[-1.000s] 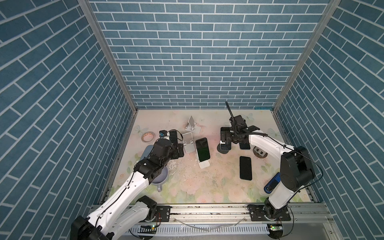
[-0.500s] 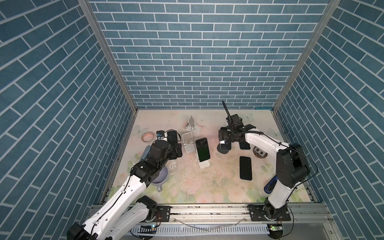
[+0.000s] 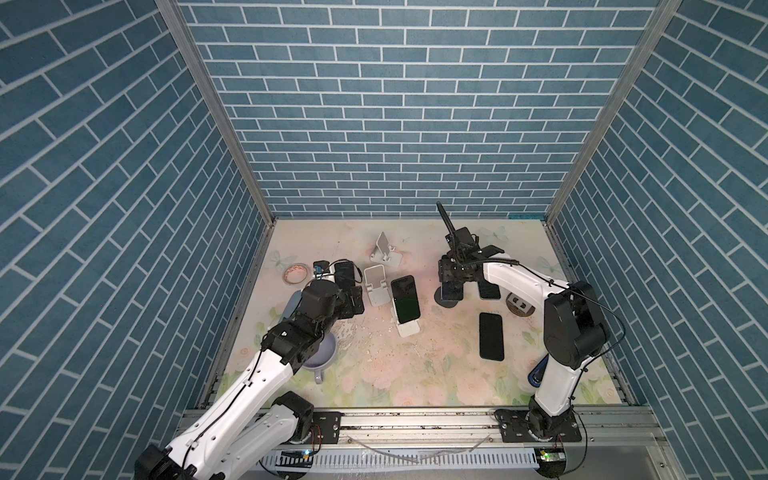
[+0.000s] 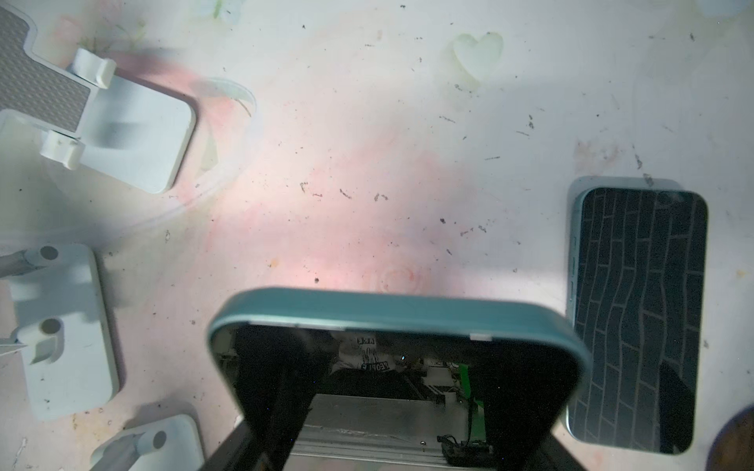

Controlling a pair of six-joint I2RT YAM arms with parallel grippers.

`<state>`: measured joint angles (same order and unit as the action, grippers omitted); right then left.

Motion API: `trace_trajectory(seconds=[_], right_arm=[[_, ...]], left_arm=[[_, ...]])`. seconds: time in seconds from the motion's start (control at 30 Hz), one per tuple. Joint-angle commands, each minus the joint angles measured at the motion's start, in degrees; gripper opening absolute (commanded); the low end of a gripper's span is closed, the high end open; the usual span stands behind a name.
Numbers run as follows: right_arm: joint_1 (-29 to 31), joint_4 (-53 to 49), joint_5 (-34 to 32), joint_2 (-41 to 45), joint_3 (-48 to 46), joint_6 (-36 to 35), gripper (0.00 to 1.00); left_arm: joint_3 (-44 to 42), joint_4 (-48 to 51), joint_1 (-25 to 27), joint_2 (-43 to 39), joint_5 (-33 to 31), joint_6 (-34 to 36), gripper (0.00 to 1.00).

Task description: Remove the phone from the phone stand

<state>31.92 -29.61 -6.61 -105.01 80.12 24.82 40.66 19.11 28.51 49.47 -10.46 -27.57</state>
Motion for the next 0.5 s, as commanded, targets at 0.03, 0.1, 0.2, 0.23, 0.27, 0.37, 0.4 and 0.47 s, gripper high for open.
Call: trace_trajectory(seconds=[0.03, 0.1, 0.2, 0.23, 0.27, 0.37, 0.4, 0.47], right_arm=[[0.38, -3.33, -0.68, -0.59, 3.87, 0.32, 0.60], [0.42, -3.75, -0.59, -0.22, 4.20, 0.06, 0.58], [0.42, -4.14, -0.73, 0.62, 4.51, -0.42, 0.57], [0.41, -4.31, -0.77, 0.90, 4.69, -0.63, 0.56], [0.42, -4.47, -0.86, 1.15, 4.82, -0.86, 0.56], [0.33, -4.94, -1.37, 2.16, 5.44, -1.48, 0.56], [0.39, -5.07, -1.62, 2.50, 5.68, -1.76, 0.56], [0.42, -5.53, -2.03, 3.09, 6.34, -2.18, 0.56]], left_arm=[[-0.50, -1.18, -0.17, 0.62, -0.36, 1.29, 1.00], [-0.50, -1.35, -0.13, 0.75, -0.40, 1.62, 1.00], [-1.89, -1.53, -0.13, 0.69, -0.44, 1.95, 1.00], [-2.03, -1.61, -0.19, 0.67, -0.54, 1.96, 1.00], [-2.08, -1.75, -0.25, 0.63, -0.53, 2.00, 1.00], [-2.51, -2.10, -0.25, 0.40, -0.35, 1.91, 1.00], [-2.61, -2.15, -0.28, 0.40, -0.27, 1.95, 1.00], [-2.74, -2.07, -0.30, 0.56, -0.30, 1.99, 1.00]])
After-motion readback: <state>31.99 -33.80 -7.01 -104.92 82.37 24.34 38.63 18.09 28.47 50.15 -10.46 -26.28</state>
